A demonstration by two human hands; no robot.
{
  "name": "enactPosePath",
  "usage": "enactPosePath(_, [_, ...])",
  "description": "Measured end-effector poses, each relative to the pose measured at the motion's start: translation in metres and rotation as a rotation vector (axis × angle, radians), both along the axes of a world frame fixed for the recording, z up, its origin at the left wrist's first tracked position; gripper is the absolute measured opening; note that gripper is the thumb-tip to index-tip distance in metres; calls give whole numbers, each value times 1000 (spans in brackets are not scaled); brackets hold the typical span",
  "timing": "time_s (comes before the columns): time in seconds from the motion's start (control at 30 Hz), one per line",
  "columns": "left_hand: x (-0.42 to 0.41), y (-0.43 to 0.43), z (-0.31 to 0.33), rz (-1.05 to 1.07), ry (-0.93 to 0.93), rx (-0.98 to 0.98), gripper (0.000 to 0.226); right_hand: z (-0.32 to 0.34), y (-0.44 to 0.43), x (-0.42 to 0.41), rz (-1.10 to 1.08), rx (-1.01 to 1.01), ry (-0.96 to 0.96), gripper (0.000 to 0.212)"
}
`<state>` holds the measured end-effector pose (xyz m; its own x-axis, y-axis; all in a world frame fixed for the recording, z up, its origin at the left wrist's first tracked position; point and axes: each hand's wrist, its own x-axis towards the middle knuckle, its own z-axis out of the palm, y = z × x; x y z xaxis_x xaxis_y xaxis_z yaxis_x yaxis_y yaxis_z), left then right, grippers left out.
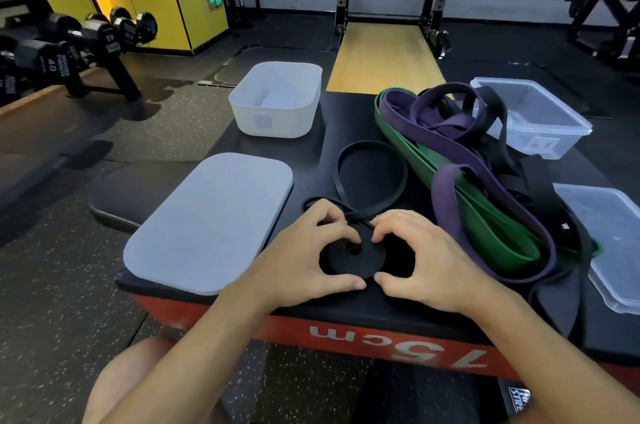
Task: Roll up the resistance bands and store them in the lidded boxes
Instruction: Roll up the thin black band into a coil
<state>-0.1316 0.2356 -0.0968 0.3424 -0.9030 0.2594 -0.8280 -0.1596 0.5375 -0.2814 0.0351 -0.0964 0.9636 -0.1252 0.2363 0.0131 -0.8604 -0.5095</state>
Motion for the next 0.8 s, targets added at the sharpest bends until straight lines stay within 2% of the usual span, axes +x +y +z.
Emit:
enactPosePath(0.17, [3,1,-3,60,-97,-45,57,-2,5,-4,-37,-138,-55,55])
enactPosePath(0.37, [0,1,-2,50,-44,-11,52,-1,7,-4,-62,-221,-26,59])
enactPosePath(0.5, [-1,0,-1,23,-74,-13,48,0,9,-3,-96,-303,40,80])
enactPosePath(0.6, [-1,1,0,13,-75,-18,49,-2,10,-3,-111,-354,25,84])
enactPosePath(0.8, [-3,0,2,16,-71,-16,49,1,9,-2,-91,-238,-12,84])
